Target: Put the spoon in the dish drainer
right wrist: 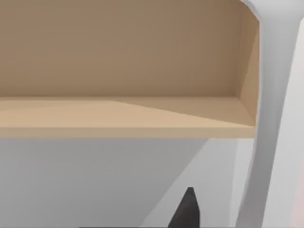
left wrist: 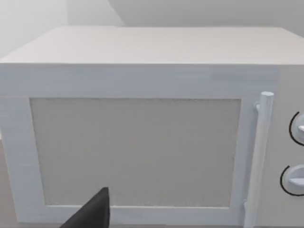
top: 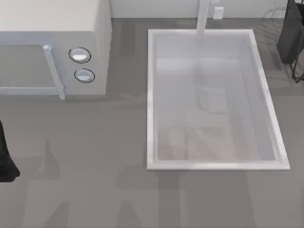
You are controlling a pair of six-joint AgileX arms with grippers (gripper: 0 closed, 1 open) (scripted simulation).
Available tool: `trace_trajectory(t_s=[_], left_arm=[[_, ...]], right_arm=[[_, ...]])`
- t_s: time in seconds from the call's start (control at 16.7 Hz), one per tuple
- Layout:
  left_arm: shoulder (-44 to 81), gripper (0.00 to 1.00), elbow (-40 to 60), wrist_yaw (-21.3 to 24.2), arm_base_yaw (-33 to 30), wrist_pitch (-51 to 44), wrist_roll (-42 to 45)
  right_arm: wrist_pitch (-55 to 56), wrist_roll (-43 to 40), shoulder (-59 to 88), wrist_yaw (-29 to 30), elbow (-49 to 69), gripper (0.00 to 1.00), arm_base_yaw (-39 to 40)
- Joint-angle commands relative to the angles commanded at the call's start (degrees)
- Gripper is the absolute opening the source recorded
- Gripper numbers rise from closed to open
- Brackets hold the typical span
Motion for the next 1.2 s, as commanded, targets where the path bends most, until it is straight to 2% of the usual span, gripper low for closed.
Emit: trace_trajectory(t_s=[0.42,0.6,0.9,1.2], left_arm=[[0.0,1.0,0.0,0.0,0.0,0.0,0.0],[0.0,1.0,0.0,0.0,0.0,0.0,0.0],[0.0,1.0,0.0,0.0,0.0,0.0,0.0],[0.0,1.0,0.0,0.0,0.0,0.0,0.0]], right_arm=[[28.86,-0.11,22.09,9.97,-5.79,0.0,9.34],[33.71,-0.08,26.31,12.35,-7.39,0.0,11.68],[34.1,-0.08,26.67,12.56,-7.54,0.0,11.89],[34.1,-0.08,26.67,12.56,-7.54,0.38,11.89]])
